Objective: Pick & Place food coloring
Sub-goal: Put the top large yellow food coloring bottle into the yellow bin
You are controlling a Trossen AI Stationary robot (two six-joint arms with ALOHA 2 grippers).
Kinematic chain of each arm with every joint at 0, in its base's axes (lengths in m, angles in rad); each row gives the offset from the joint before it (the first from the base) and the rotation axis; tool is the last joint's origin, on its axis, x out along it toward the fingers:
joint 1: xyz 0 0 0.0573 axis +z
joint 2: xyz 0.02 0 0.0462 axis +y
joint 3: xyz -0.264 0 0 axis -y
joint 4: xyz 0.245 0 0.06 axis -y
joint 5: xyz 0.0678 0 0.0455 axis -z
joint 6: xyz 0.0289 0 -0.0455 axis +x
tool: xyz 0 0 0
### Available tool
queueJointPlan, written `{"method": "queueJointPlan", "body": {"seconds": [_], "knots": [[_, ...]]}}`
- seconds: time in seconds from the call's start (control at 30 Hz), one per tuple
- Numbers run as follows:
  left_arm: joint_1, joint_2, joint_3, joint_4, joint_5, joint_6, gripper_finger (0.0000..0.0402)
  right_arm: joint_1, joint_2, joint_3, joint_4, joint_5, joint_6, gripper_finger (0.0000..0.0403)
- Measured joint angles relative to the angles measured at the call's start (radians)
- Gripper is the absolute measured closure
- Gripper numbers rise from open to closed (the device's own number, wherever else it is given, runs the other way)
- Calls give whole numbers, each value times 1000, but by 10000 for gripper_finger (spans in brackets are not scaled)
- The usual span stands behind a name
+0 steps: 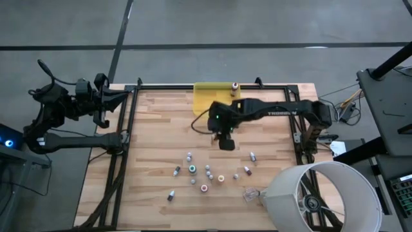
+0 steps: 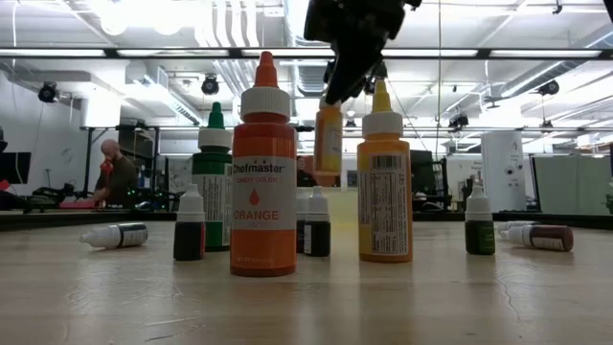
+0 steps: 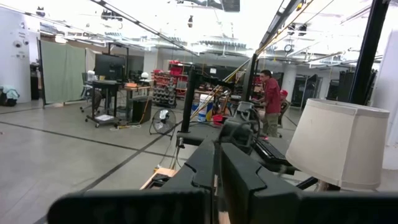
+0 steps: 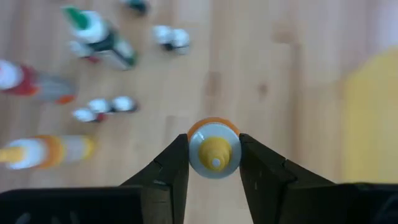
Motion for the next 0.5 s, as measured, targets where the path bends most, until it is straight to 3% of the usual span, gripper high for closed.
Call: {"method": "queueJointPlan", "body": {"seconds": [0.5], "knots": [[0, 0, 0, 0, 0, 0, 401, -239, 0, 65, -36, 35, -78, 297]]}}
